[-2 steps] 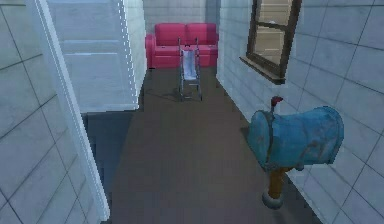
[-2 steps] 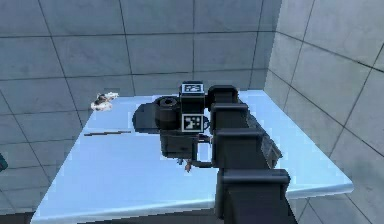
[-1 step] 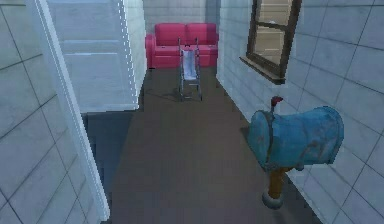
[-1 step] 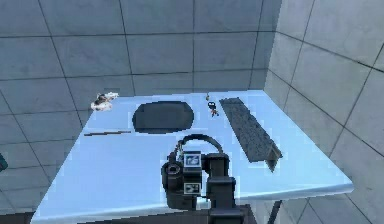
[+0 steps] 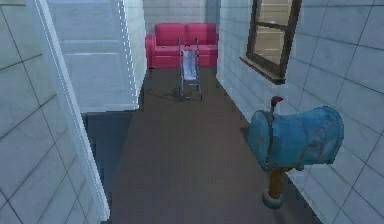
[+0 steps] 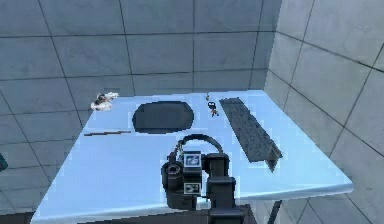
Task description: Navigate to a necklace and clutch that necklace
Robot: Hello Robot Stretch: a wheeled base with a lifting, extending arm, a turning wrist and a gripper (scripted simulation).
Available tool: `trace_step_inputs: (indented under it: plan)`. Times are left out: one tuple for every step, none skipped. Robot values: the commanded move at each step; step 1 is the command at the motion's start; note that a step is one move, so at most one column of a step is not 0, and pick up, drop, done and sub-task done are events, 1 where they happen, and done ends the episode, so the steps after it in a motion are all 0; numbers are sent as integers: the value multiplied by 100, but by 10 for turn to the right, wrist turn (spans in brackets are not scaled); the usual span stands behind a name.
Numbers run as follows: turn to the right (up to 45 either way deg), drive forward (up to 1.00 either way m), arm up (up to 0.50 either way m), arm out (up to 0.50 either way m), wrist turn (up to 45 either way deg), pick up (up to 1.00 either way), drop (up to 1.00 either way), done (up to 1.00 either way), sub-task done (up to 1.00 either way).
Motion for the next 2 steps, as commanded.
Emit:
trace_step_inputs:
  plan:
    - [0, 0, 10, 0, 0, 0, 0, 0, 0]
    - [0, 0, 0, 0, 0, 0, 0, 100, 0]
